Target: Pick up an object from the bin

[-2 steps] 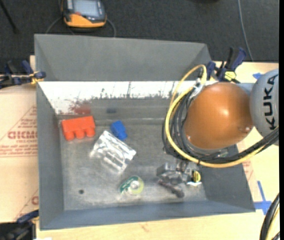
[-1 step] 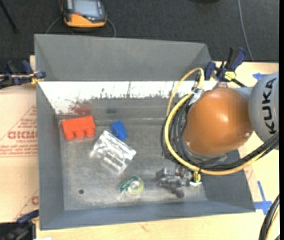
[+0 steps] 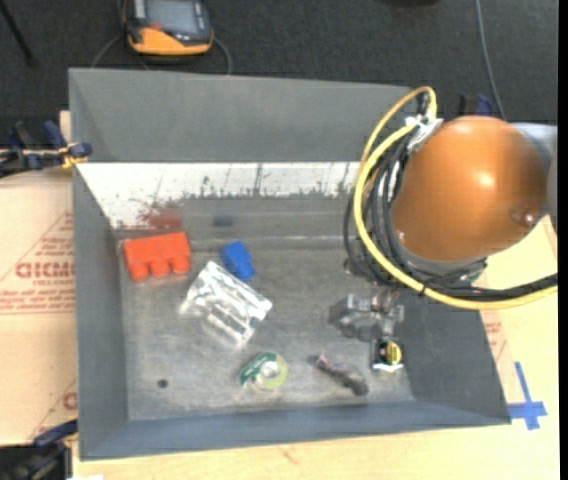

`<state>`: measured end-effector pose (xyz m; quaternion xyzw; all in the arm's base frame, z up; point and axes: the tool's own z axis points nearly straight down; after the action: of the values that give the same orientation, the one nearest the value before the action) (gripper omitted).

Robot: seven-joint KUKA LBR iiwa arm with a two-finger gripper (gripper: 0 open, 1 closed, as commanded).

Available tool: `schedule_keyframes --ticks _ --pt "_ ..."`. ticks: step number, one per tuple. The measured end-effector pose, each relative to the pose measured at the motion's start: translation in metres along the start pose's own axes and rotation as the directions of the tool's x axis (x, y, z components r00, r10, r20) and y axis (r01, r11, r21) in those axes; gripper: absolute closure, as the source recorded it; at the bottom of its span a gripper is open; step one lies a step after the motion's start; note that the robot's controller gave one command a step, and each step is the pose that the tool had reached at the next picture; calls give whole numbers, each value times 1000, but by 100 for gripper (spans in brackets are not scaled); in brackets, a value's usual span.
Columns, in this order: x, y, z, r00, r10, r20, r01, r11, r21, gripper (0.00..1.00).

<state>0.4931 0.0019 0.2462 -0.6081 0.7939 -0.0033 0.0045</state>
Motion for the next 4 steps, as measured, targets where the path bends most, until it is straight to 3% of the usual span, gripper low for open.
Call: schedule_keyframes --ticks 1,2,3,4 --pt "42 4 75 945 -328 2 328 945 -14 100" --pt "42 -14 120 975 -220 1 220 975 -13 100" --pt "48 -33 22 976 -216 -1 216 976 0 100" --pt "54 3 79 733 -680 8 681 733 -13 100"
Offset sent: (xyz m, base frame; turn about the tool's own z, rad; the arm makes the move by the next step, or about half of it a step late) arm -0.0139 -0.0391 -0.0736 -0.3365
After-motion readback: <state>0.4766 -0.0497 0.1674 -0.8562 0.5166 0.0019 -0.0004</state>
